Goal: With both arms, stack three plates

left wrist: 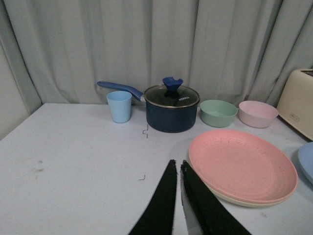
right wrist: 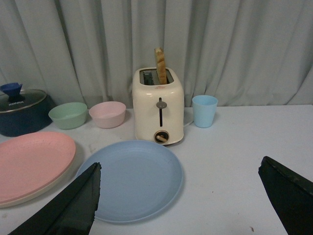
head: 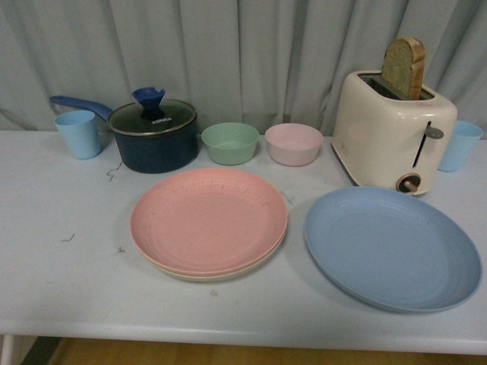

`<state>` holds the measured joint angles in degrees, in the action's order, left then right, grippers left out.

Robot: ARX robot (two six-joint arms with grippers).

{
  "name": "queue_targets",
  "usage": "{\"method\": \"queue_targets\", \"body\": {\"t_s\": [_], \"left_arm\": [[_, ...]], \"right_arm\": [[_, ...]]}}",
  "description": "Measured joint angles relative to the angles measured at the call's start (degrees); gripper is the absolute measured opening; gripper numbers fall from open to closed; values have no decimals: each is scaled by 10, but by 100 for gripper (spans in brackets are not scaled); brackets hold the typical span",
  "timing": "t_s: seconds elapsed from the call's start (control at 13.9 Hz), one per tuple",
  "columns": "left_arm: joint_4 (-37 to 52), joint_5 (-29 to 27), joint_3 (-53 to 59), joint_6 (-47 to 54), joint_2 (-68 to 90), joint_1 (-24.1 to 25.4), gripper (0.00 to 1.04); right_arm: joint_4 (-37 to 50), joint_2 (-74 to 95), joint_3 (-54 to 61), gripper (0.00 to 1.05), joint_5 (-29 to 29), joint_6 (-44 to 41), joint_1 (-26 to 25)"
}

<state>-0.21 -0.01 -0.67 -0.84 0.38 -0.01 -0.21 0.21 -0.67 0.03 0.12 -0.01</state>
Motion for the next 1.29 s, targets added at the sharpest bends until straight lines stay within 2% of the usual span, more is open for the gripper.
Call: {"method": "queue_targets", "body": {"t_s": [0.07,0.14,0.36,0.43,0.79,0.86,1.0,1.08,1.22,1.29], "left_arm": [[0,0,0,0,0,0,22],[0,0,0,0,0,0,40],[0,0,0,0,0,0,78],[0,0,0,0,0,0,98],[0,0,0,0,0,0,98],[0,0,0,0,0,0,98],[0,0,0,0,0,0,98],[0,0,0,0,0,0,98],[0,0,0,0,0,0,98],[0,0,0,0,0,0,98]], "right_arm": [[0,0,0,98,0,0,0],[0,0,0,98,0,0,0],[0,0,0,98,0,0,0],[0,0,0,98,0,0,0],[4,2,0,98,-10,-2,-3],[92,63,-2,98,-123,-14,-61],[273,271,-29,98,-235,-13,-156],[373,385,-62,98,-238,-7,-184],[507,586,-155,98,-180,12,-202],[489,688,-221,98,-143,33,-192]]}}
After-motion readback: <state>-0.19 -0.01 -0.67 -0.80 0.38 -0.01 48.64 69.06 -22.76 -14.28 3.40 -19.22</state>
